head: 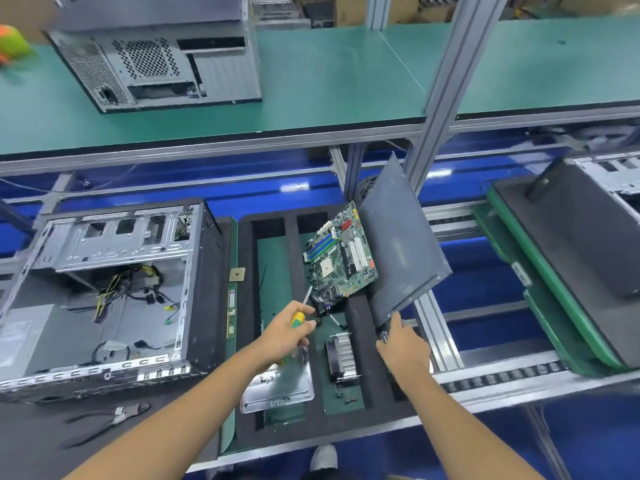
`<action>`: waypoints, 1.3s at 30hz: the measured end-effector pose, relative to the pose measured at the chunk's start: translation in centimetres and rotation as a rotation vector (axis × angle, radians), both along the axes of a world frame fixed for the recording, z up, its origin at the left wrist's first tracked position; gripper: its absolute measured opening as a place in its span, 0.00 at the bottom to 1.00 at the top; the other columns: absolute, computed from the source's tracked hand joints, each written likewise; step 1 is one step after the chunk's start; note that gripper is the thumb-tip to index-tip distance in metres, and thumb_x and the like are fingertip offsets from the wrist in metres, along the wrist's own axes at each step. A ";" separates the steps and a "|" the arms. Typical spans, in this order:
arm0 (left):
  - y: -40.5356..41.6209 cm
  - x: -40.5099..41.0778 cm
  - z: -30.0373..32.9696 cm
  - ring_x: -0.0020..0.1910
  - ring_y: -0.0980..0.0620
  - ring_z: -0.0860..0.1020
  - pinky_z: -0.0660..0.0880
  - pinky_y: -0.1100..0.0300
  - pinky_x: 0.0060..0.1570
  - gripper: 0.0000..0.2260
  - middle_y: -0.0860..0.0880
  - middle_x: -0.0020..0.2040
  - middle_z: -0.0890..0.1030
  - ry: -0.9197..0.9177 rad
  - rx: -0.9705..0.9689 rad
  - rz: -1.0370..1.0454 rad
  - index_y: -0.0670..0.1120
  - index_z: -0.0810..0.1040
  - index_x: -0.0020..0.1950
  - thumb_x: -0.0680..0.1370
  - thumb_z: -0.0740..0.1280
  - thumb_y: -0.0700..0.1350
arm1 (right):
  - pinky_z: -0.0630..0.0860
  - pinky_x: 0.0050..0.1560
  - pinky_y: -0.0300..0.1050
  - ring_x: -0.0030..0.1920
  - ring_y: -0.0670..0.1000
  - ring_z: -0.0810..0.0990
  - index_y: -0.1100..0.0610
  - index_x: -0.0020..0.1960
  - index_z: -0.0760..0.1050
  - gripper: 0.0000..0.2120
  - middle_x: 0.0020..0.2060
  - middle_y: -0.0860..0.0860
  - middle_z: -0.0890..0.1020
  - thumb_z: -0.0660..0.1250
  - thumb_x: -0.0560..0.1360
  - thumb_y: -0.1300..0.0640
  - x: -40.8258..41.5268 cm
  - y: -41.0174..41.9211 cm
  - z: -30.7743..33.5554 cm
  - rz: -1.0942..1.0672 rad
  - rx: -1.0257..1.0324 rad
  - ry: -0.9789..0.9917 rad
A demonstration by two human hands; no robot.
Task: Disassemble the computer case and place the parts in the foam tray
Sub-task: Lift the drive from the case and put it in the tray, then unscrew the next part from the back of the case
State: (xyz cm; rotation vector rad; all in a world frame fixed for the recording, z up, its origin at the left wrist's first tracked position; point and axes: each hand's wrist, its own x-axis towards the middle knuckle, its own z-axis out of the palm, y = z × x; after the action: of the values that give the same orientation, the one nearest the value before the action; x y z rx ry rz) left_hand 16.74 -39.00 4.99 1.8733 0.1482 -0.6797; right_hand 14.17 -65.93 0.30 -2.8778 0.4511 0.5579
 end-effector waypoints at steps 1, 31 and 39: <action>0.2 0.1 0.2 0.44 0.42 0.84 0.74 0.51 0.35 0.08 0.40 0.50 0.82 -0.004 -0.003 0.013 0.58 0.75 0.61 0.82 0.68 0.50 | 0.78 0.46 0.49 0.57 0.56 0.79 0.52 0.74 0.59 0.30 0.64 0.55 0.75 0.64 0.79 0.43 0.2 0.3 0.1 0.011 -0.031 -0.021; 40.4 -0.1 5.9 0.65 0.47 0.72 0.72 0.51 0.62 0.16 0.52 0.60 0.79 -0.686 0.937 0.003 0.52 0.75 0.68 0.82 0.66 0.54 | 0.71 0.43 0.51 0.33 0.50 0.75 0.45 0.45 0.67 0.11 0.29 0.45 0.76 0.69 0.75 0.55 5.4 40.0 8.7 0.335 0.619 -0.534; 43.2 -0.2 2.3 0.83 0.48 0.43 0.41 0.47 0.81 0.24 0.48 0.84 0.53 -0.641 1.045 -0.145 0.58 0.60 0.80 0.84 0.54 0.58 | 0.65 0.39 0.50 0.41 0.56 0.70 0.51 0.49 0.65 0.09 0.38 0.52 0.73 0.66 0.78 0.55 5.7 40.8 8.4 0.389 0.413 -0.481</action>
State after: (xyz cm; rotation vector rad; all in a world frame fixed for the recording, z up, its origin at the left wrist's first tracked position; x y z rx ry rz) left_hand 16.55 4.24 7.24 3.0321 -0.0765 -0.0087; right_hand 19.84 -25.09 8.65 -2.5668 -0.2711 -0.0147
